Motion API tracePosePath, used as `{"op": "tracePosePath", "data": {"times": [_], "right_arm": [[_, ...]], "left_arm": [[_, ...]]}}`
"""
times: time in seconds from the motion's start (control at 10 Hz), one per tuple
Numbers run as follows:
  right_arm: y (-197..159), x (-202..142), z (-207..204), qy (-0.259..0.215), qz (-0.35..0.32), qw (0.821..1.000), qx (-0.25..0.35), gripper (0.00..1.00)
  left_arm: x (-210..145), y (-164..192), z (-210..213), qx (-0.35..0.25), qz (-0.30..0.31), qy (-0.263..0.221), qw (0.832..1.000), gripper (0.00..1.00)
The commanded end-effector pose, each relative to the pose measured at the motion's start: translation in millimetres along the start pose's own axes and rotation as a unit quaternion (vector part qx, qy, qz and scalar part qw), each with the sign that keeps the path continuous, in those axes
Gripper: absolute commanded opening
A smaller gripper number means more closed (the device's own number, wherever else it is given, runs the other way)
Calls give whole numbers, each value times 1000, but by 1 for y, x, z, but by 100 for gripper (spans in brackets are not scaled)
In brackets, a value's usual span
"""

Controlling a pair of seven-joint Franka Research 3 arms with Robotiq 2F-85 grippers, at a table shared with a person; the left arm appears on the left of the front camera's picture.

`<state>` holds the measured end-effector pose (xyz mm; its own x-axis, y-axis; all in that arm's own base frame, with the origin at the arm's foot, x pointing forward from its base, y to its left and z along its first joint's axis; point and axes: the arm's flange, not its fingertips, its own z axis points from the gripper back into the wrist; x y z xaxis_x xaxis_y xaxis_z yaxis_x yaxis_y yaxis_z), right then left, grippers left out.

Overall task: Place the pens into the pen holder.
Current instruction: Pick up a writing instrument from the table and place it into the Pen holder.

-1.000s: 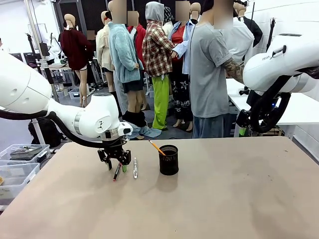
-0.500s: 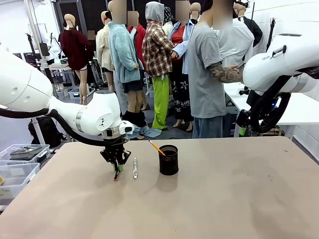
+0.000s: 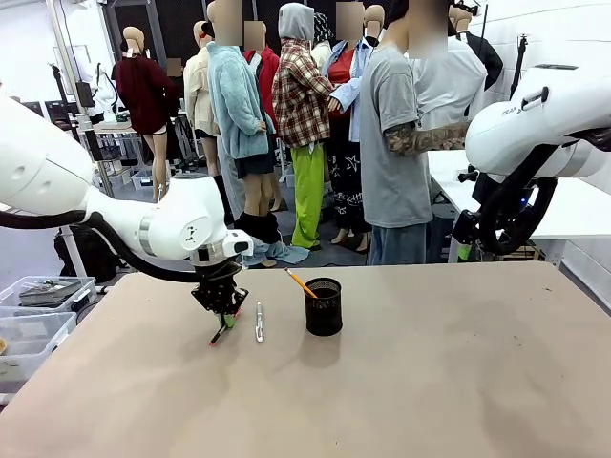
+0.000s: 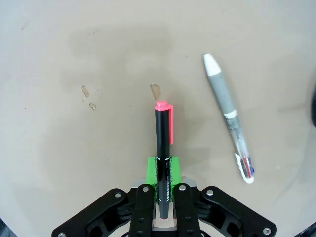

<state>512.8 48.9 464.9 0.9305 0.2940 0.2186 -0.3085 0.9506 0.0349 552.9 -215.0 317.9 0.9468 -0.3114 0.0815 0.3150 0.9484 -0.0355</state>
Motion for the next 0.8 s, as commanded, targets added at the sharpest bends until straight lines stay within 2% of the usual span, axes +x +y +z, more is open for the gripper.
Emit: {"op": "tracePosePath", "data": {"times": [0.0, 0.2, 0.5, 0.7], "right_arm": [[-1, 0, -1, -5, 6, 1000, 0, 100], [-1, 0, -1, -5, 6, 1000, 0, 100], [-1, 0, -1, -5, 6, 1000, 0, 100], [-1, 0, -1, -5, 6, 1000, 0, 100]], "left_arm": [[-37, 14, 35, -65, -45, -85, 993, 0], [-57, 21, 63, -124, -101, -165, 973, 0], [-77, 16, 89, -224, -147, -272, 924, 0], [-87, 6, 98, -250, -165, -326, 897, 0]]}}
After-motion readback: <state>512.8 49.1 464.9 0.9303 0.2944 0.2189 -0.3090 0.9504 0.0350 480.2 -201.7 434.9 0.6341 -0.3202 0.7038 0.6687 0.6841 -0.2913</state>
